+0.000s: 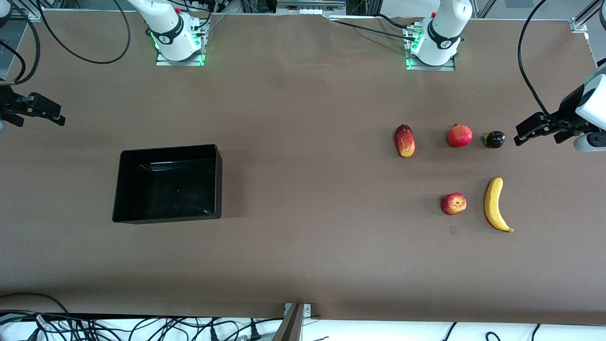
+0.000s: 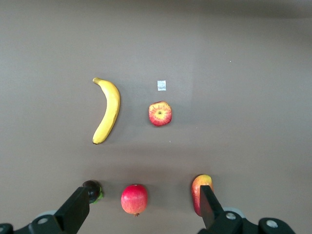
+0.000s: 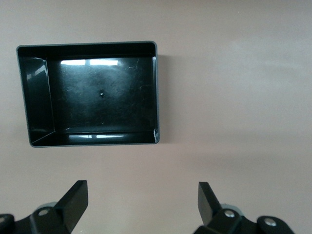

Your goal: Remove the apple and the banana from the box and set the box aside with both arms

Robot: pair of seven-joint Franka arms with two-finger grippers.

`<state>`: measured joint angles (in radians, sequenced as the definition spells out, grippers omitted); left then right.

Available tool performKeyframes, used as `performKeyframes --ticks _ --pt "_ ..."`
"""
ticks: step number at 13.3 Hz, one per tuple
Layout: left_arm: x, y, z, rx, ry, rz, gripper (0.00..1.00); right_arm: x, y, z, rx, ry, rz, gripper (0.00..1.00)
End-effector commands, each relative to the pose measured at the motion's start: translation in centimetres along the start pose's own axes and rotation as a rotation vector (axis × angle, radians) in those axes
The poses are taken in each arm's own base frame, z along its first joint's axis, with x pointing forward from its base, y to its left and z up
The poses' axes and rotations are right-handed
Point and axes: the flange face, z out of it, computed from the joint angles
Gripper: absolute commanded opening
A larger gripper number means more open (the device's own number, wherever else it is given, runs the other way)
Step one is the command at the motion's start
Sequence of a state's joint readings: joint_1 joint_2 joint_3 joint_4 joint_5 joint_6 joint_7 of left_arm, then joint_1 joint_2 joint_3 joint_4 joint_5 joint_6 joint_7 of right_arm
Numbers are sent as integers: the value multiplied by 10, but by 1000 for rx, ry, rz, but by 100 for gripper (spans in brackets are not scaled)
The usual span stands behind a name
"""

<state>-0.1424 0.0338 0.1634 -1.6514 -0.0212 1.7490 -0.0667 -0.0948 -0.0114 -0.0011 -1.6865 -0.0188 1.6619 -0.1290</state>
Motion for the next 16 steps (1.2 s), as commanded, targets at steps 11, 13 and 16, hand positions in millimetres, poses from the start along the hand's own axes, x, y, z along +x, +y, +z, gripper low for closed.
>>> performKeyframes --ticks 11,13,16 --pt "4 1 -1 -19 -2 -11 100 2 -16 -35 -5 -16 1 100" --pt "5 2 2 -18 -5 -9 100 2 -13 -35 -3 -14 6 100" --pt "5 2 2 -18 -6 -9 100 3 -1 -35 -2 -4 27 100"
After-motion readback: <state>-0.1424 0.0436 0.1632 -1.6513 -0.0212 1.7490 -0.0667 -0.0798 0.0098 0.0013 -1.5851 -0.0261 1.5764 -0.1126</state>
